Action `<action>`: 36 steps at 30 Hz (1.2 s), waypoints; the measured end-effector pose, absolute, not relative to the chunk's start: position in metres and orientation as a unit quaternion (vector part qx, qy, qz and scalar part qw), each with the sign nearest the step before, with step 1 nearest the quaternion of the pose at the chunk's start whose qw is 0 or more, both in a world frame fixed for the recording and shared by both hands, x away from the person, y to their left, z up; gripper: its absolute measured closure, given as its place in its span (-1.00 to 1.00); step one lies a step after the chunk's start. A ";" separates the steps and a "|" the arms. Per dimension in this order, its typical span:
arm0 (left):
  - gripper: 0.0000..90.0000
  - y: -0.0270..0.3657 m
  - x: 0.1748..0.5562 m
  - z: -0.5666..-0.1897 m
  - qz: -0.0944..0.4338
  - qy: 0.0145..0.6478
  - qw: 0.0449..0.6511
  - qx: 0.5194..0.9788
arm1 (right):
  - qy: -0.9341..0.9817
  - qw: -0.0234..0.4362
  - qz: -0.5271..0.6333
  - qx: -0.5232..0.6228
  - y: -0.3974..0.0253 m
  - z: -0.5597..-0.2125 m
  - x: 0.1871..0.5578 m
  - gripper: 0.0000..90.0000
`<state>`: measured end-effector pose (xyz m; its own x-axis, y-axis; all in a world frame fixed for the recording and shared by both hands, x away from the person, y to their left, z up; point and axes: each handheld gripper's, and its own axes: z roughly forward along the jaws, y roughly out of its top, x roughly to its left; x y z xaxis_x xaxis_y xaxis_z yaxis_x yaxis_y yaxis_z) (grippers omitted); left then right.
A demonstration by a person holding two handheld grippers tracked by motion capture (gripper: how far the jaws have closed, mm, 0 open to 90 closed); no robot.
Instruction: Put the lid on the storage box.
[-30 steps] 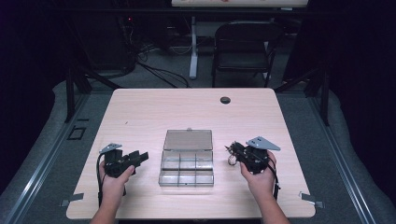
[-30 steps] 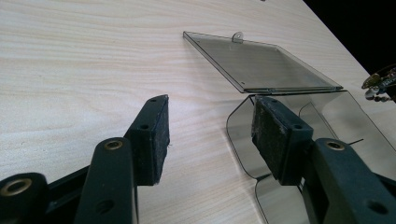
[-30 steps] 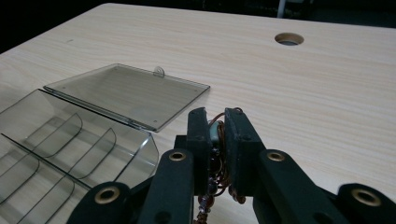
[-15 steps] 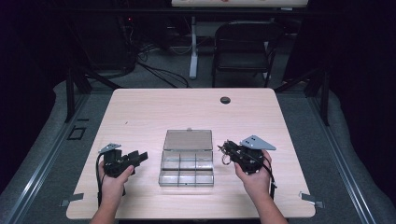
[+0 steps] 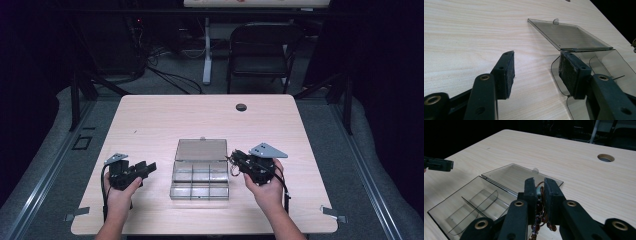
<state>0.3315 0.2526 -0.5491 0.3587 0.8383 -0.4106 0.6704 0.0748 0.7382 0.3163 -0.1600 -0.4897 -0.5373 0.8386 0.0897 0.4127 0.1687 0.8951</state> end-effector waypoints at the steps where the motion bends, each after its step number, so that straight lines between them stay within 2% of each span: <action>1: 0.04 0.253 0.332 -0.549 0.089 0.559 0.474 0.674 | 0.733 0.219 0.483 0.426 -0.158 -0.490 0.316 0.80; 36: 0.04 0.253 0.331 -0.549 0.089 0.560 0.475 0.673 | 0.770 0.166 0.484 0.382 -0.087 -0.510 0.327 0.80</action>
<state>0.3314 0.2530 -0.5495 0.3573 0.8382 -0.4121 0.6694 0.0779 0.7388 0.3268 -0.0872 -0.5101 -0.6535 0.7483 0.1141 0.4278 0.2408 0.8712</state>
